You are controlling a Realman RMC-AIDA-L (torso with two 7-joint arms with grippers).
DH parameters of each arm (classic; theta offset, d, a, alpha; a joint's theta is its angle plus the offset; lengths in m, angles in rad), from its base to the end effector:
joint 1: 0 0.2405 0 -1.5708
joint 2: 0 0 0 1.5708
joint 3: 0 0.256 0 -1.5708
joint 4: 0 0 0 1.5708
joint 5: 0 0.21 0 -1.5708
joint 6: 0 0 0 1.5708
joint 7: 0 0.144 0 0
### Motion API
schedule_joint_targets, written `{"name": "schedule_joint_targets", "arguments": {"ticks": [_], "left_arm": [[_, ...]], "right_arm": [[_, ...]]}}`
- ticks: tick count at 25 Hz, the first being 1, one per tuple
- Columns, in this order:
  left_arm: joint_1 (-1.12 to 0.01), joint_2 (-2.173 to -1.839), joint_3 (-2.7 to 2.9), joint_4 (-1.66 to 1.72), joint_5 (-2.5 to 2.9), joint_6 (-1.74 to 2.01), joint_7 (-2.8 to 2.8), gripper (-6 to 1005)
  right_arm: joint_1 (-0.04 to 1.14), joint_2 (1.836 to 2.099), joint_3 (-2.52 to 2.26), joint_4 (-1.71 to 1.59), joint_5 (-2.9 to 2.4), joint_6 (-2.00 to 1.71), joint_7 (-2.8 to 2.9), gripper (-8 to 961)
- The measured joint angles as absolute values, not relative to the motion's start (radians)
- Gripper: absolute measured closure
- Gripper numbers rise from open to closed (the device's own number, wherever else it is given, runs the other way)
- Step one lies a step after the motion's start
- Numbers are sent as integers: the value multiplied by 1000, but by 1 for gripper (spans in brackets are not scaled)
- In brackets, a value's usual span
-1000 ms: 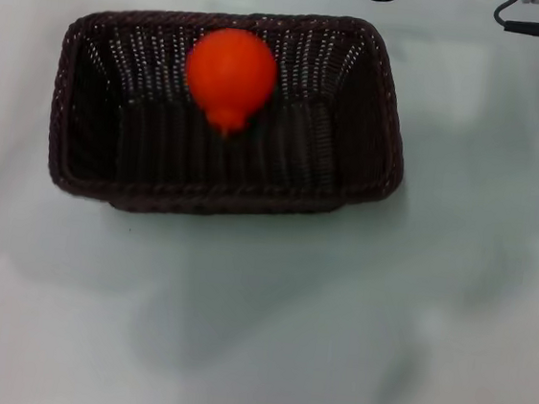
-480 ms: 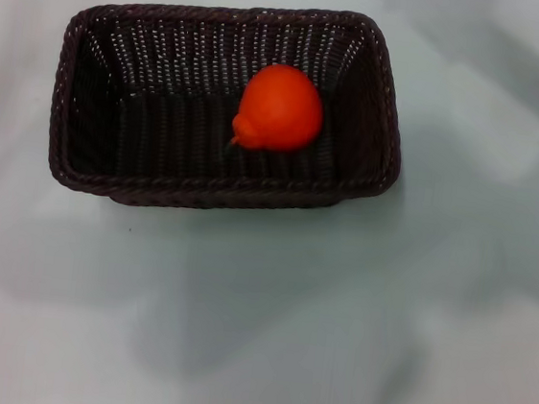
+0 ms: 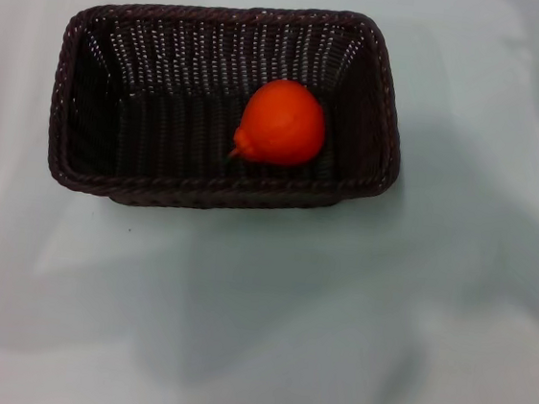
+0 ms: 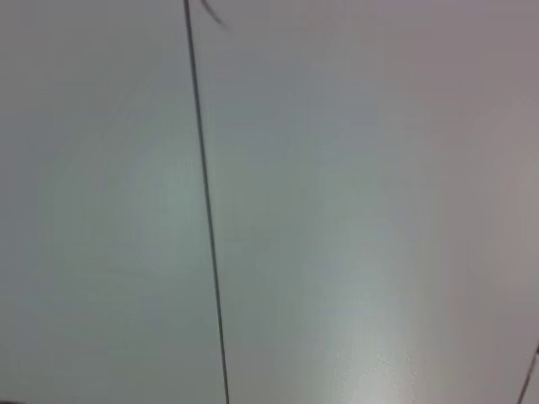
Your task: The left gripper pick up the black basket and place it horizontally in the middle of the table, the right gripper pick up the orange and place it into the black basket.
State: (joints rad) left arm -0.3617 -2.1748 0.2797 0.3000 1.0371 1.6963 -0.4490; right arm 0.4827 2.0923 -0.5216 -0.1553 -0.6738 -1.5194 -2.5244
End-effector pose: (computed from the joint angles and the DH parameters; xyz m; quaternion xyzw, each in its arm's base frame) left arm -0.3139 0.2824 0.0750 -0.5821 -0.0759 -0.4635 0.6637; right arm 0.3143 0.3339 0.0846 -0.1951 -0.5351 -0.6273 0.5311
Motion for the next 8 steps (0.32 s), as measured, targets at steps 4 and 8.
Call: {"name": "schedule_joint_targets", "arguments": {"ticks": [4, 8], "left_arm": [[-363, -2175, 263, 288, 1035, 1698, -452, 171], [-365, -2173, 255, 287, 1034, 1703, -466, 171]], "right_arm": [[477, 2092, -510, -142, -653, -1519, -2526, 25], [483, 2092, -506, -140, -651, -1514, -2528, 25]]}}
